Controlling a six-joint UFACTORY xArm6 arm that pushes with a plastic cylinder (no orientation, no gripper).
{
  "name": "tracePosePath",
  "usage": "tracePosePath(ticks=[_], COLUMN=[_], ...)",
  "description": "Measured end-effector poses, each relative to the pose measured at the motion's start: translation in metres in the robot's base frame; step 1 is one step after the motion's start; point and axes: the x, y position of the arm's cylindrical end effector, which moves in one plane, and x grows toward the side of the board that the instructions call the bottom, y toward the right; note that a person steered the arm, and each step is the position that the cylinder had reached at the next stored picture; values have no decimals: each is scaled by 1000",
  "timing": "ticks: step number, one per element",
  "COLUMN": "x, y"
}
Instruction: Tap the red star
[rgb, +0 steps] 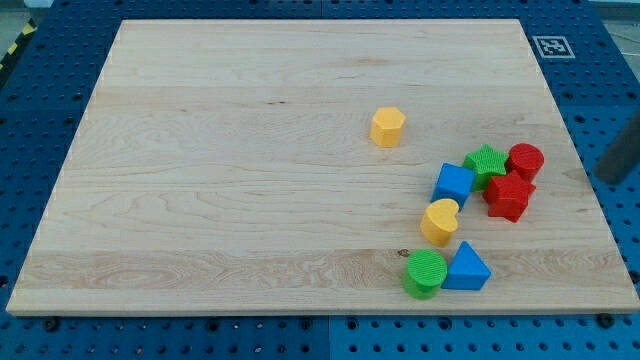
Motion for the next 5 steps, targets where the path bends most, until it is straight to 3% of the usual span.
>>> tracePosePath(ticks=[1,3,5], x=[20,18,11], y=[-8,-75,-76])
